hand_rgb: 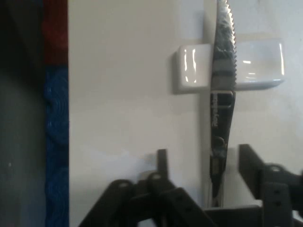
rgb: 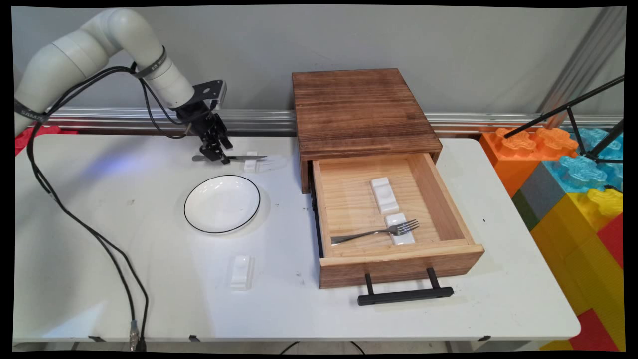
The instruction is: Pick up the knife from the left of the white plate, then place the picked object into the drawer
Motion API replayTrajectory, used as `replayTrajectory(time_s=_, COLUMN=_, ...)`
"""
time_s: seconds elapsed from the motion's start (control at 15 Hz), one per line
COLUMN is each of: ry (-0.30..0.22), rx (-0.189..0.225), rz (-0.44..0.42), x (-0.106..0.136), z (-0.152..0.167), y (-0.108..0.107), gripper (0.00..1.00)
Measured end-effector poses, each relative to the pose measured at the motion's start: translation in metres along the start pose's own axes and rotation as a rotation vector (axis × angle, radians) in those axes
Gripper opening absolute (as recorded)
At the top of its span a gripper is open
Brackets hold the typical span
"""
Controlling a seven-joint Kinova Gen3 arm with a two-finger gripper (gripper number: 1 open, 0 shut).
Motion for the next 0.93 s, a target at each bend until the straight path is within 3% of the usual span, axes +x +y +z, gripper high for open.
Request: replayTrajectory(time_s=0.93, ry=-0.015, rx=-0.025, rz=-0.026, x=-0.005, z=-0.002, y=0.011, gripper=0.00)
